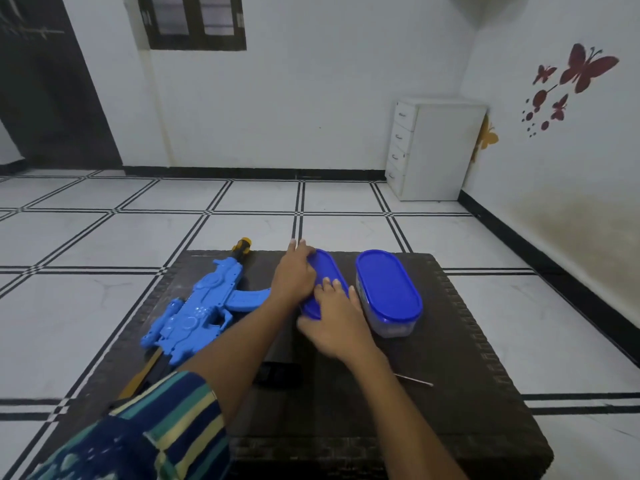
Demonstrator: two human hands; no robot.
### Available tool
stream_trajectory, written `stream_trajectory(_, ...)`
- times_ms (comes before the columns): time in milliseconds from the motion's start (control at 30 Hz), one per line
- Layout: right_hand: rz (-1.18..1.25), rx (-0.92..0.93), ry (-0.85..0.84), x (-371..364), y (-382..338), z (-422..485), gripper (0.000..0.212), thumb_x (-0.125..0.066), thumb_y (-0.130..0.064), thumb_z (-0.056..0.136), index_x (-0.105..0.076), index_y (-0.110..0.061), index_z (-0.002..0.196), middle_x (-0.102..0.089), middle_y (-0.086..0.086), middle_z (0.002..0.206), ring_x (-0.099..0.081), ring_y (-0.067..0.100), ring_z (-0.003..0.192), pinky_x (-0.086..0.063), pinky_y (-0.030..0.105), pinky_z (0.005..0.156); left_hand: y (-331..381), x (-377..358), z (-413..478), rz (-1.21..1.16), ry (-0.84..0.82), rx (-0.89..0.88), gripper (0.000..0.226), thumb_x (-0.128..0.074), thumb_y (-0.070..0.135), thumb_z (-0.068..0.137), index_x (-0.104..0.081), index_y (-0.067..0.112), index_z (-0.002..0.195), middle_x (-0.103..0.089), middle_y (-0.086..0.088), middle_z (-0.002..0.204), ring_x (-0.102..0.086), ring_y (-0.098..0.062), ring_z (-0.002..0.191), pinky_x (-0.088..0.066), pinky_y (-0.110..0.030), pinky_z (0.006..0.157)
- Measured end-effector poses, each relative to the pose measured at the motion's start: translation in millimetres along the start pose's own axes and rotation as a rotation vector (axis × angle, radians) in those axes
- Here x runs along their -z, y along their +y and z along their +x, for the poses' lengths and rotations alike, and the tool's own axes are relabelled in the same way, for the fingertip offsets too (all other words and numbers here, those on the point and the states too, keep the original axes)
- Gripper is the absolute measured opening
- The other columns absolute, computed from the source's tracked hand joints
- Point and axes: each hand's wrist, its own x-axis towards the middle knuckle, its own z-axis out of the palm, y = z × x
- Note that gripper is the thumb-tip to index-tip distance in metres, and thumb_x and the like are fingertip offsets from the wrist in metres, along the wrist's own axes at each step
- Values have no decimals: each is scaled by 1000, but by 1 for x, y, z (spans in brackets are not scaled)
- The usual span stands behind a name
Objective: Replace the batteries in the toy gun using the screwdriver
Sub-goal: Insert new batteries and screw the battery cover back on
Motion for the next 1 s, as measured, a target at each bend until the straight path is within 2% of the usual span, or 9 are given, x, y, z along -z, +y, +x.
stream_trajectory(100,-180,36,76,-10,2,-9,70,-49,-32,97,-15,-12,155,-10,6,164,-3,20,151,6,39,120,3,8,-14,-114,129,5,41,-37,2,94,-53,12,130,-35,-7,153,-22,-20,145,-26,-46,115)
stream_trajectory(200,-226,44,119,-9,4,-9,65,-45,-26,100,-13,-10,155,-11,8,163,-5,21,151,3,37,120,12,27,-44,-231,281,29,31,-42,8,94,-62,14,117,-65,-6,121,-57,-19,114,-40,-51,104)
stream_trajectory(267,-244,47,126,-11,4,-11,65,-45,-24,100,-12,-9,155,-11,9,163,-6,22,151,2,38,120,13,43,-76,-147,177,-10,27,-48,11,92,-67,15,110,-72,-3,102,-65,-21,96,-34,-55,107)
stream_trajectory(367,-274,30,134,-12,3,-10,63,-41,-27,103,-11,-9,155,-11,9,163,-7,22,151,0,38,121,10,60,-128,117,-3,-71,30,-48,32,85,-68,24,106,-73,5,99,-63,-16,100,-10,-54,117)
stream_trajectory(533,-284,-51,193,-12,6,-5,64,-43,-34,102,-17,-8,154,-18,11,162,-14,23,150,-7,38,122,7,68,-174,485,-332,-87,38,-49,35,87,-55,28,123,-64,8,123,-51,-14,123,11,-50,116)
stream_trajectory(700,-243,-65,215,-12,7,-6,66,-49,-34,100,-19,-8,154,-20,10,161,-16,24,149,-10,37,122,-8,70,-174,522,-386,-144,45,-44,19,91,-46,29,134,-56,7,133,-45,-13,128,3,-48,118)
stream_trajectory(867,-128,55,249,-1,1,-18,57,-53,-26,99,-32,-12,150,-22,8,161,-16,22,149,-8,33,121,-20,67,-168,336,-291,-253,53,-55,23,88,-43,30,139,-56,5,132,-48,-15,126,-22,-38,115)
stream_trajectory(933,54,101,248,1,-7,-27,53,-56,-22,97,-40,-13,147,-31,5,157,-23,21,147,-18,31,119,-20,68,-167,119,-118,-266,51,-60,22,86,-49,27,136,-63,3,123,-57,-12,112,-41,-23,99)
stream_trajectory(1000,217,153,221,1,-17,-36,47,-60,-19,94,-50,-14,139,-48,3,147,-40,17,137,-31,25,110,-16,73,-165,-97,92,-163,46,-60,15,88,-54,24,133,-70,1,105,-63,-5,89,-45,-11,78)
